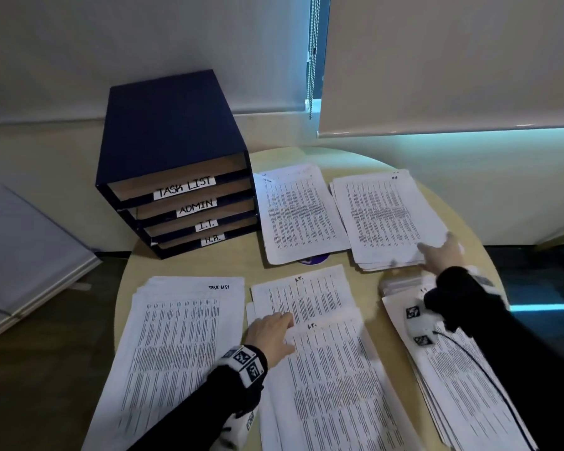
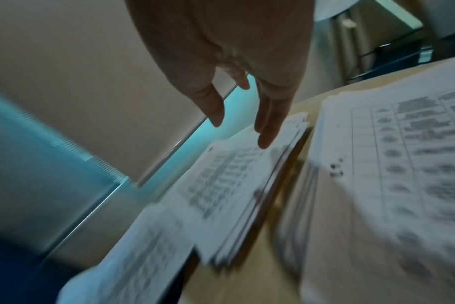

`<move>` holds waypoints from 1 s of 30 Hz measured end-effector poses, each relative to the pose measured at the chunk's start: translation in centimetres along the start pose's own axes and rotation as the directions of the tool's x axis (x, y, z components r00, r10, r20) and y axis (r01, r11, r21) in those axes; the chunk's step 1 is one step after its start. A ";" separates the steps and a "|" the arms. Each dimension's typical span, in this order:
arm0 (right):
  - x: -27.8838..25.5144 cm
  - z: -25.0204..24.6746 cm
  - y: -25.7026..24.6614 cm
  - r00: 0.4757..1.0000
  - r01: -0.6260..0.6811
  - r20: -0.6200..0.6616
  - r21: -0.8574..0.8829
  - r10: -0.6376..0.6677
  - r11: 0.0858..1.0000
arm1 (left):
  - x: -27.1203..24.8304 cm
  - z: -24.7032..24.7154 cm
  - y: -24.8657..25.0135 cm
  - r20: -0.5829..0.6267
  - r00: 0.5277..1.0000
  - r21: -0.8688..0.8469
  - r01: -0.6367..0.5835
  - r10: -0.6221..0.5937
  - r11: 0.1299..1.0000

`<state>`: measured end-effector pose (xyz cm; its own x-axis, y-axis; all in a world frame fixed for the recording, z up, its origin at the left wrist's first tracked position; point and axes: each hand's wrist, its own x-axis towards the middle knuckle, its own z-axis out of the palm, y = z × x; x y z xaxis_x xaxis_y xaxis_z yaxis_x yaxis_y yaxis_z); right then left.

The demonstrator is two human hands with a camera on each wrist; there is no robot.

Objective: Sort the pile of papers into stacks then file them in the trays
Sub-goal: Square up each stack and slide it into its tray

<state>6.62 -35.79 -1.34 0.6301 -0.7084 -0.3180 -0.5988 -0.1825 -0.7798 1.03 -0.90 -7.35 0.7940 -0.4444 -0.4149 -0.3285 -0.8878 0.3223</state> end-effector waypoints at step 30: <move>-16.8 5.8 10.0 0.840 0.537 0.333 -0.404 -0.428 0.740 | 0.7 -1.8 -3.5 -0.041 0.992 -0.580 0.071 -0.115 0.811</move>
<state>-7.06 -21.78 -6.94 0.9503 -0.2902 -0.1126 -0.3044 -0.7912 -0.5304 3.66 2.12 -7.30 0.8467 -0.3337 -0.4144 0.0863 -0.6823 0.7259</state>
